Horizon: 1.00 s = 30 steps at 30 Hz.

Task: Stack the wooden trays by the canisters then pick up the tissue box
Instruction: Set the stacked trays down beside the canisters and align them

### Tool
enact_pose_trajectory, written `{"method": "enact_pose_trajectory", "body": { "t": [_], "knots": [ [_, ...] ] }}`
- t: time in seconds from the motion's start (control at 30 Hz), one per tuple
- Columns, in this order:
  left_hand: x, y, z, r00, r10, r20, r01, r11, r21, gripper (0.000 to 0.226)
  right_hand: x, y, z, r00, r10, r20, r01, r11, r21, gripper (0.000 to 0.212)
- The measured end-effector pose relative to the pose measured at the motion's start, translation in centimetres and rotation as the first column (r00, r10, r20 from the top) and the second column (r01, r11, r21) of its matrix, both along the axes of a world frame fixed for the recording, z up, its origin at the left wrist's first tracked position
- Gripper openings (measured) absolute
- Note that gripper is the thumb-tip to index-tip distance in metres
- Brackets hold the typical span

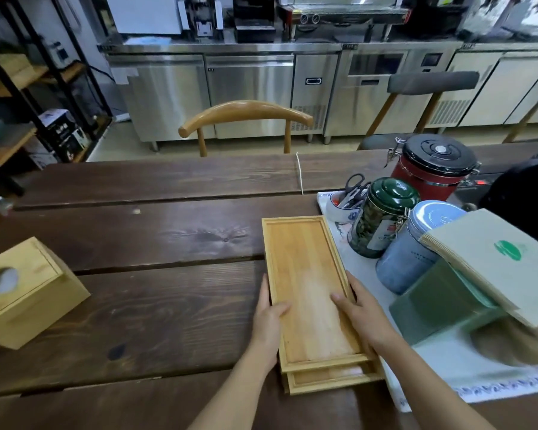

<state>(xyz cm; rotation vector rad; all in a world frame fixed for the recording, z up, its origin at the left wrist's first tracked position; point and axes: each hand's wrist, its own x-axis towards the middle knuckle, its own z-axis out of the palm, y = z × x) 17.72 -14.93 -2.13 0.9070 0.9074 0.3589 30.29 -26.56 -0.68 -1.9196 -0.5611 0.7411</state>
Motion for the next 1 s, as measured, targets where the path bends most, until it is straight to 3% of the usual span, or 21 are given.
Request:
{"method": "enact_pose_trajectory", "body": {
  "t": [0.37,0.57,0.83,1.0],
  "knots": [
    [1.6,1.4,0.9,1.0,0.015,-0.018,-0.014,0.999,0.029,0.072,2.5,2.8,0.5,0.995,0.014,0.099,0.008,0.976,-0.216,0.04],
    [2.1,2.2,-0.1,0.999,0.026,-0.026,-0.027,0.999,-0.027,0.074,2.3,3.4,0.1,0.992,-0.041,0.117,0.06,0.983,-0.172,0.037],
    [2.6,3.1,0.7,0.998,-0.032,-0.05,0.034,0.999,0.035,0.072,2.9,4.2,-0.1,0.992,-0.051,0.115,0.069,0.985,-0.157,0.037],
    [2.5,3.5,0.3,0.996,-0.072,-0.053,0.076,0.995,0.066,0.072,2.6,4.2,-0.1,0.986,-0.06,0.158,0.087,0.981,-0.172,0.048]
  ]
}}
